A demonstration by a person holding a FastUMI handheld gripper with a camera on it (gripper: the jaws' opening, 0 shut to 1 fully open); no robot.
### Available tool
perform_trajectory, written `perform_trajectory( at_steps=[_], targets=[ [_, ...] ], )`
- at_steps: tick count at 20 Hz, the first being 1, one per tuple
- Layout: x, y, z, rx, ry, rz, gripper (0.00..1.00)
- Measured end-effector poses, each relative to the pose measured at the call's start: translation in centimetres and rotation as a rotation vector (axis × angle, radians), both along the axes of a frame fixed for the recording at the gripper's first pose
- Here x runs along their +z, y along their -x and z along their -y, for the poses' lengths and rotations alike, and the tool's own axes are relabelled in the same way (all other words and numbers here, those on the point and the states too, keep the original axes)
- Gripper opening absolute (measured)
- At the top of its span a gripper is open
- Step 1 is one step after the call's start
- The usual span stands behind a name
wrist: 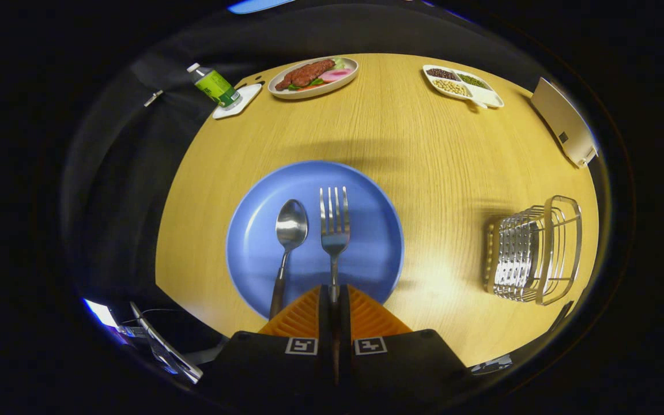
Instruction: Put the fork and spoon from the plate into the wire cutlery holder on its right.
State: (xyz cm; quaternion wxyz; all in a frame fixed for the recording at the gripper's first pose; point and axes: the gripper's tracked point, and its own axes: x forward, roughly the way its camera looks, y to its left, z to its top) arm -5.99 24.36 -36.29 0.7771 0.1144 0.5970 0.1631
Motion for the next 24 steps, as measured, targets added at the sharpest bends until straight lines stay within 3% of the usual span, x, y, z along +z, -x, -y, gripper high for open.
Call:
perform_trajectory(
  at_steps=[7, 10, 16, 24],
  targets=[
    [6.3, -1.1, 8.3, 0.031, -0.018, 0.091, 0.08],
    [7.7, -0.8, 13.6, 0.094, 0.027, 0.085, 0.08],
    [7.4, 1.0, 22.3, 0.261, 0.160, -0.108, 0.08],
    [4.7, 1.5, 24.2, 0.475, 0.269, -0.420, 0.08]
  ],
)
